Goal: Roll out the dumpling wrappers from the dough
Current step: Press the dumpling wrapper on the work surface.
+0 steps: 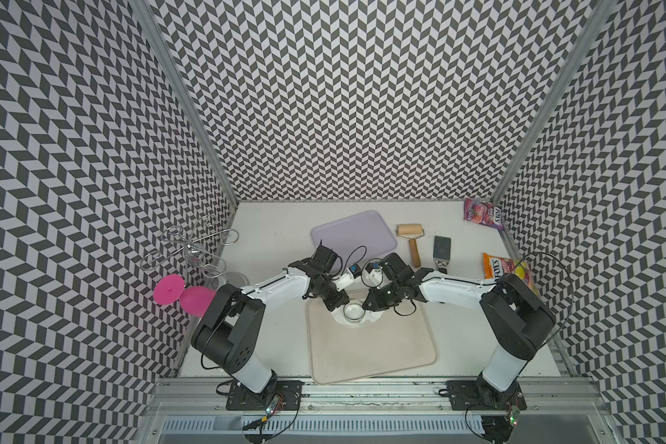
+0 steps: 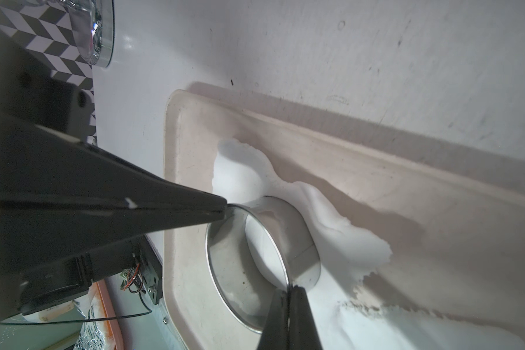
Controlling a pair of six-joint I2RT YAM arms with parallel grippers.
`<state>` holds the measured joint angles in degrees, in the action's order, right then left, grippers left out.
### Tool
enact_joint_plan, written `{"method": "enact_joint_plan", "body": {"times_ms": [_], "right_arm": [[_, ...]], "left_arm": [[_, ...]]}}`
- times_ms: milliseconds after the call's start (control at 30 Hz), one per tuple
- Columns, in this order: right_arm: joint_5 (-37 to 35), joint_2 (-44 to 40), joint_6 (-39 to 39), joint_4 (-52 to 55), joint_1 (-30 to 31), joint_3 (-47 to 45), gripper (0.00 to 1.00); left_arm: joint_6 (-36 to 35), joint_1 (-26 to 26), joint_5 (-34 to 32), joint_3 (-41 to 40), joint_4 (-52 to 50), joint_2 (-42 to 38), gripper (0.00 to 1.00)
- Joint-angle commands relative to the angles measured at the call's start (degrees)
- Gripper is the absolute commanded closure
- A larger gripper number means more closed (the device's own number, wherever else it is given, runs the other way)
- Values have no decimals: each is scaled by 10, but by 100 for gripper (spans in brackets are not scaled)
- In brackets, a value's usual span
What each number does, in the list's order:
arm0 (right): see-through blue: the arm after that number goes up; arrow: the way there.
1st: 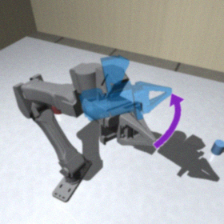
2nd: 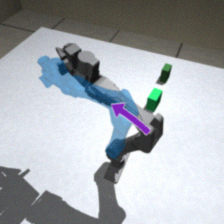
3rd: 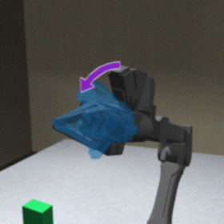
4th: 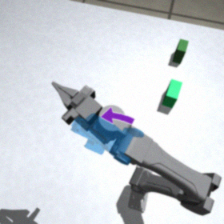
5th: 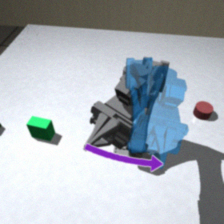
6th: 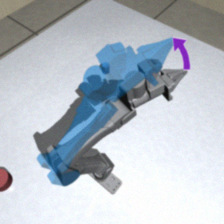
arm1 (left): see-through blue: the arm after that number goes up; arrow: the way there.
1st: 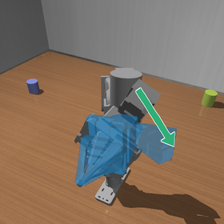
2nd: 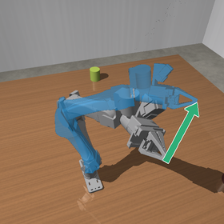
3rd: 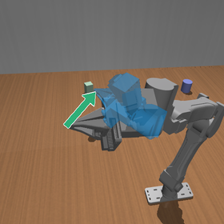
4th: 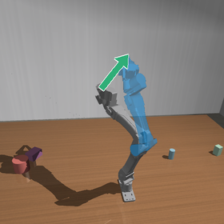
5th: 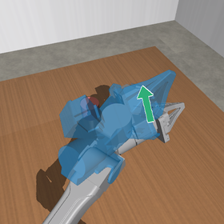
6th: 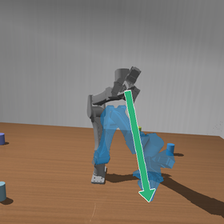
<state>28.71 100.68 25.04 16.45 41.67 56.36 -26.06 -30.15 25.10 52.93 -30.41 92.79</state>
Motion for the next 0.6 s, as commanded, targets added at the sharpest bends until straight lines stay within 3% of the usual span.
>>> {"method": "enact_joint_plan", "body": {"times_ms": [0, 367, 500, 567], "right_arm": [[-62, 46, -23, -9, 16, -16, 100], [-68, 40, -21, -5, 17, -13, 100], [-67, 32, -21, -7, 21, -9, 100], [-66, 27, -20, -6, 24, -5, 100]], "left_arm": [[-11, -29, -34, -37, -31, 55, 100], [-20, -31, -47, -31, -39, 34, 100], [-4, -31, -38, -16, -25, 3, 88], [3, -31, -34, -2, -19, -6, 87]]}}
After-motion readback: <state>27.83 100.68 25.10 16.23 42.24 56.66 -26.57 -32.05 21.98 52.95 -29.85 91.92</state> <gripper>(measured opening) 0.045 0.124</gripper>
